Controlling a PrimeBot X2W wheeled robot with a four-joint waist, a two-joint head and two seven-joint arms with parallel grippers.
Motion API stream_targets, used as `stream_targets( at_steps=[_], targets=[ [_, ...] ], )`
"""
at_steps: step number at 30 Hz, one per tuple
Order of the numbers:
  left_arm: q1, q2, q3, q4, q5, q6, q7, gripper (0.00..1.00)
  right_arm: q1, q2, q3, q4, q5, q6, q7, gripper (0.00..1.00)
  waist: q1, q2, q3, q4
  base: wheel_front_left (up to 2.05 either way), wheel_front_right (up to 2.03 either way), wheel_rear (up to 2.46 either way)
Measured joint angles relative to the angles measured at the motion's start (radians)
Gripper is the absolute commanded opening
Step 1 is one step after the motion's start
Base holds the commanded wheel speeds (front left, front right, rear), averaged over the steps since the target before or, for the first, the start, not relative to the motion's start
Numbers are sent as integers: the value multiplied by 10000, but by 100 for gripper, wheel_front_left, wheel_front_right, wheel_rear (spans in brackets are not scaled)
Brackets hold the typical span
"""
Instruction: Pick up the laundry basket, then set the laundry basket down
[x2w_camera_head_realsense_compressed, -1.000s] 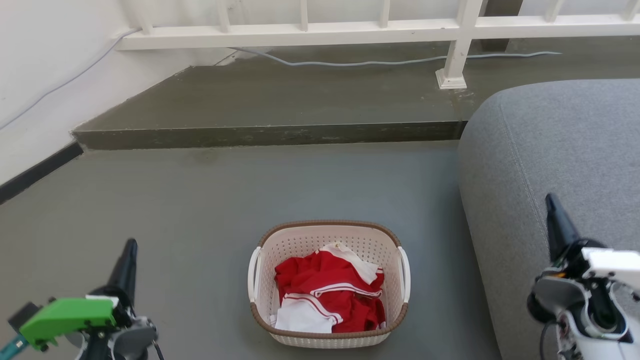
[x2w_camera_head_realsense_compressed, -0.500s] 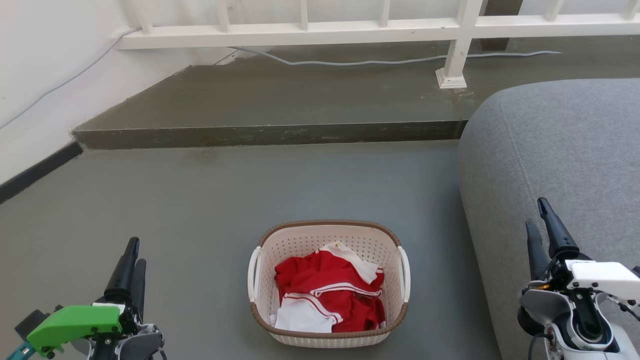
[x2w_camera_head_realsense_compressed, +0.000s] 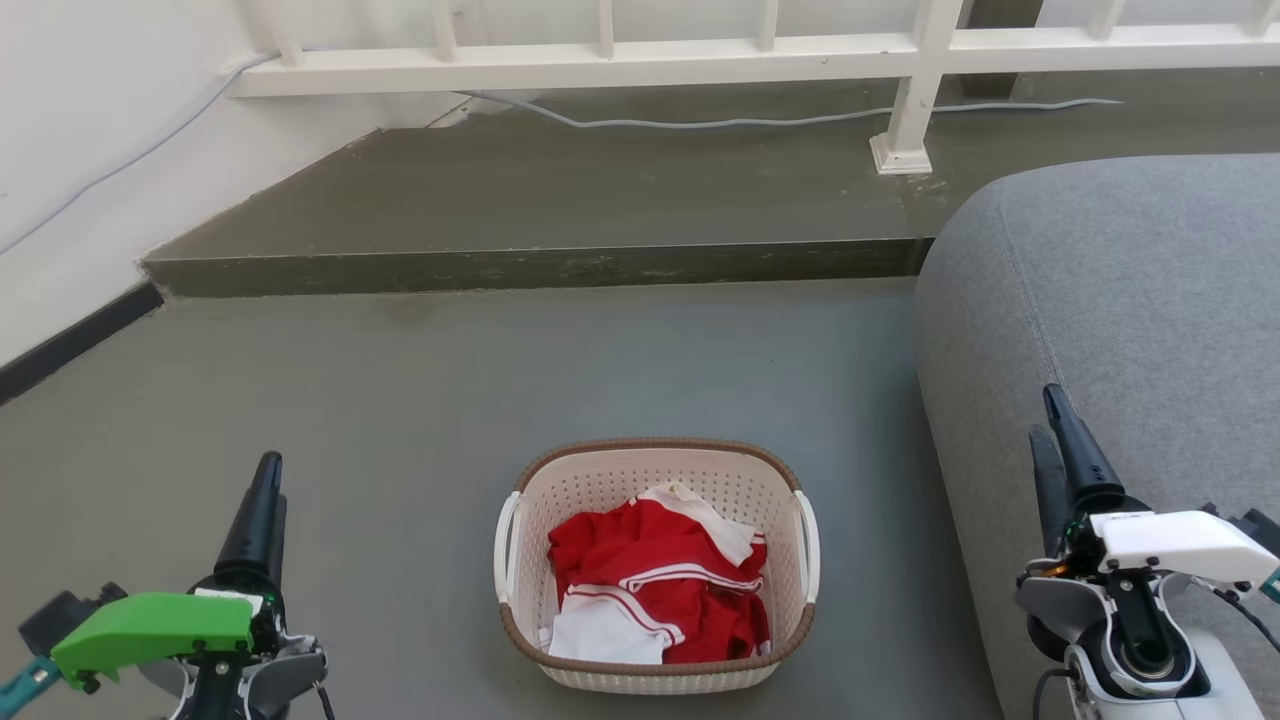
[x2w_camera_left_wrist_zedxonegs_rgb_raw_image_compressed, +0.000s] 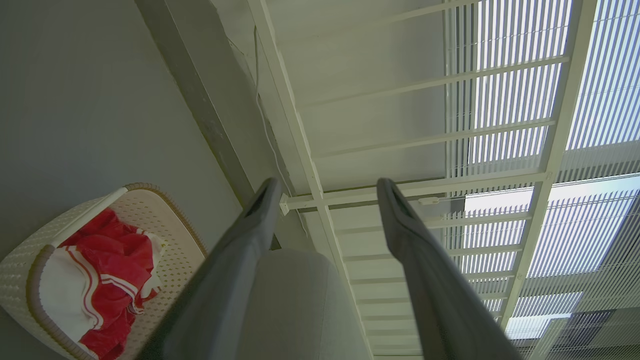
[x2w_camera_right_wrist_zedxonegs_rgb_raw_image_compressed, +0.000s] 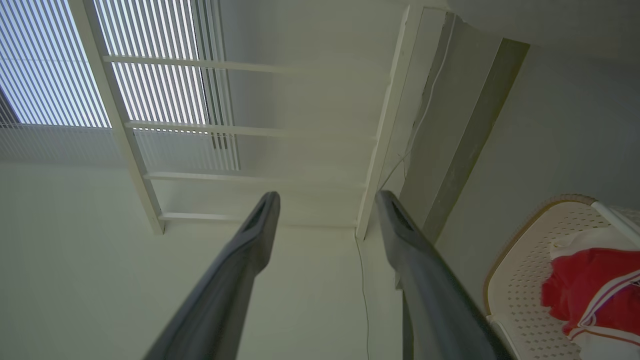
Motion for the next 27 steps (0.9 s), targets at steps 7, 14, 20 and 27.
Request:
stream_targets(
  at_steps=[7, 14, 20, 27],
  targets=[
    [0, 253, -380, -362, 727, 0, -305, 100, -12, -12, 288, -111, -761, 0, -232, 100, 0, 0, 23, -22, 0, 0, 0],
    [0, 562, -821, -583, 1668, -2, -732, 100, -47, -25, 497, -274, -1607, 2, -476, 100, 0, 0, 48, -51, 0, 0, 0],
    [0, 742, -984, -640, 2451, -2, -1007, 100, -52, -42, 606, -349, -2299, 2, -686, 100, 0, 0, 59, -67, 0, 0, 0],
    [0, 1022, -1292, -711, 3584, -2, -1283, 100, -87, -56, 859, -433, -3565, 0, -915, 100, 0, 0, 66, -80, 0, 0, 0]
  ],
)
